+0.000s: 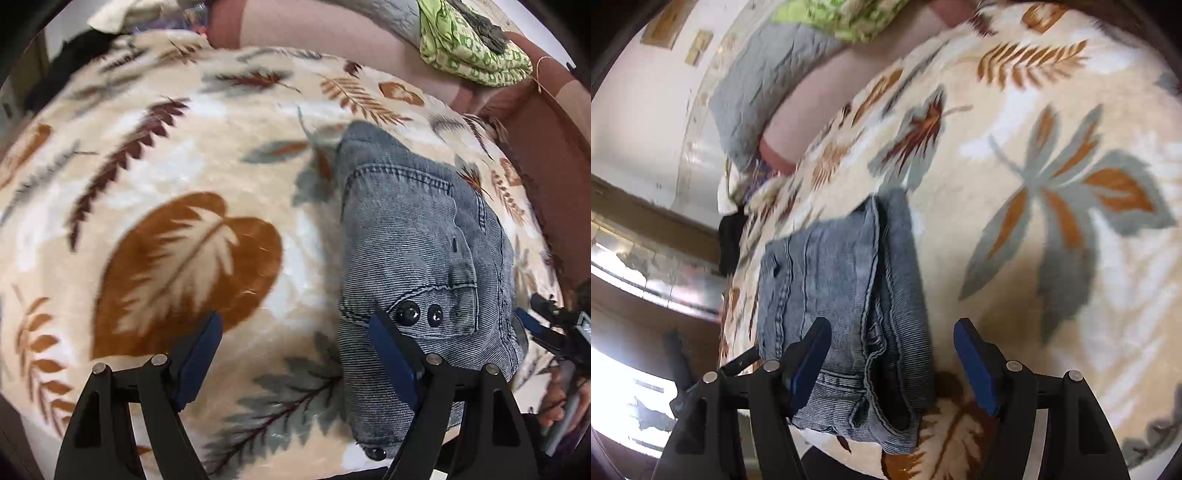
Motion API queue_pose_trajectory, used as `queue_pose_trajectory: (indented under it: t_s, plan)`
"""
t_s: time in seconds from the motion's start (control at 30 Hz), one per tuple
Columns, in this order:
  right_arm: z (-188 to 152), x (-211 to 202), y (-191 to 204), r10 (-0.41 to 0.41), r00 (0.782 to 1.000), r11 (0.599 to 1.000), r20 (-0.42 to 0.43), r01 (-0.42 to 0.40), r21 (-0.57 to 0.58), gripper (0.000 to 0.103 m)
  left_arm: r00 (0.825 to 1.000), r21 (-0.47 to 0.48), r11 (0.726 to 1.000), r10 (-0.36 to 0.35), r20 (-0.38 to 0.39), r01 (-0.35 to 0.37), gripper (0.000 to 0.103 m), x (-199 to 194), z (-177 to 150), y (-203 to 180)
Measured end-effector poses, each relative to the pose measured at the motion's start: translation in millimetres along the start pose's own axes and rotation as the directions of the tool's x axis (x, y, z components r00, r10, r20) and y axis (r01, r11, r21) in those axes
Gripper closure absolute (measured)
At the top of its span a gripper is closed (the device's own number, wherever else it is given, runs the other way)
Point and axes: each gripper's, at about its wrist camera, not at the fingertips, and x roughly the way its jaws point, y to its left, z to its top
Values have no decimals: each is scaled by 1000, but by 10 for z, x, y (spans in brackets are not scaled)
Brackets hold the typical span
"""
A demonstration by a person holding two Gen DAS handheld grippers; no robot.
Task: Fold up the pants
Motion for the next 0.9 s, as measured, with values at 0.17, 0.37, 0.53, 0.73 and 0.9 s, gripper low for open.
queue_pose_trajectory:
  t_s: [0.17,0.37,0.53,0.73,0.9]
  plan:
    - [60,227,50,29,999,1000,-25,-29,4,31,995,4,995,-103,0,103,21,32,56,58]
    - [132,415,98,79,997,997,-18,-79,25,30,974,-10,975,-219,60,220,21,-45,164,48]
    - [151,513,185,62,998,998,-7,-62,4,42,973,47,972,-231,-7,231,21,207,254,-199]
    - [123,513,195,50,999,999,5,-50,-16,68,963,82,960,-270,-7,269,37,281,256,-388]
    - [84,459,402,22,998,995,60,-16,-99,75,963,127,956,-270,22,265,63,155,286,-425]
